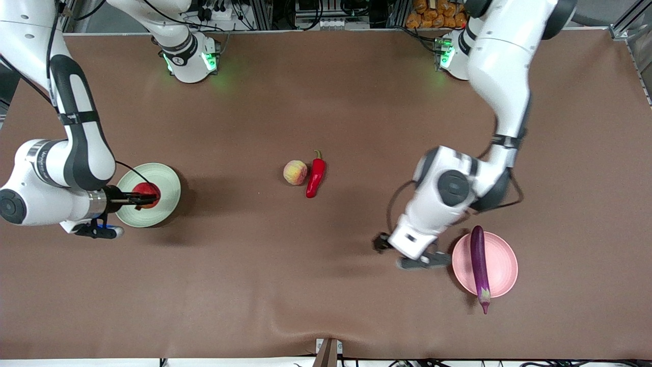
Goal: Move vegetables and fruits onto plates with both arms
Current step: 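Carry the pomegranate to the green plate while the left gripper reaches pepper, then release the pomegranate on the green plate while the left gripper grasps pepper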
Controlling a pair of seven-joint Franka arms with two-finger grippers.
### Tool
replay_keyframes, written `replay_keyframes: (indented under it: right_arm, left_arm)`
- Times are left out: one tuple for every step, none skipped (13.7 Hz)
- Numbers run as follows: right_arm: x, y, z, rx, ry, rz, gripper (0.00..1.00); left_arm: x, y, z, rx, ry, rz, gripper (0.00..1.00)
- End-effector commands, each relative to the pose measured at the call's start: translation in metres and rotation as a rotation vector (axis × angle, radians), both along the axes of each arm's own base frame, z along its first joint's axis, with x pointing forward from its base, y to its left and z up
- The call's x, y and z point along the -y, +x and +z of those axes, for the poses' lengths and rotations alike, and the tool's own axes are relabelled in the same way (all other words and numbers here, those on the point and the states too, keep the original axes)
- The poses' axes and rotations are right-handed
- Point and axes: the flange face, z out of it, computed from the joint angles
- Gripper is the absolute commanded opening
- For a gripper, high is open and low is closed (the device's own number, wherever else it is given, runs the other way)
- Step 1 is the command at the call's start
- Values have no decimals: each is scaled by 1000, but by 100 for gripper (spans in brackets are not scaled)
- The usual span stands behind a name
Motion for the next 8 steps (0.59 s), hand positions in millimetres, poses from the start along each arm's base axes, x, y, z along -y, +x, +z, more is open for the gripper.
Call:
replay_keyframes:
  right_arm:
    - [21,-44,-13,31,12,35,0]
    - [31,-55,-24,34,14,27,0]
    - [38,-62,-29,36,19,31,0]
    - [47,-65,-32,33,27,31,0]
    - [58,-70,-39,28,34,23,0]
    - [61,-76,-46,29,34,18,0]
    - [59,-79,-51,27,34,19,15]
    - [58,-80,-51,21,36,20,26]
  left_arm:
    - [71,-49,-2,-16,38,-23,100]
    - [98,-71,-6,-27,39,-37,100]
    - [122,-95,-10,-51,50,-46,100]
    - [144,-123,-17,-95,83,-63,100]
    - [162,-149,-25,-137,122,-89,100]
    - [169,-162,-30,-159,142,-104,100]
    - [172,-167,-43,-178,149,-103,100]
    - [177,-172,-52,-190,150,-99,100]
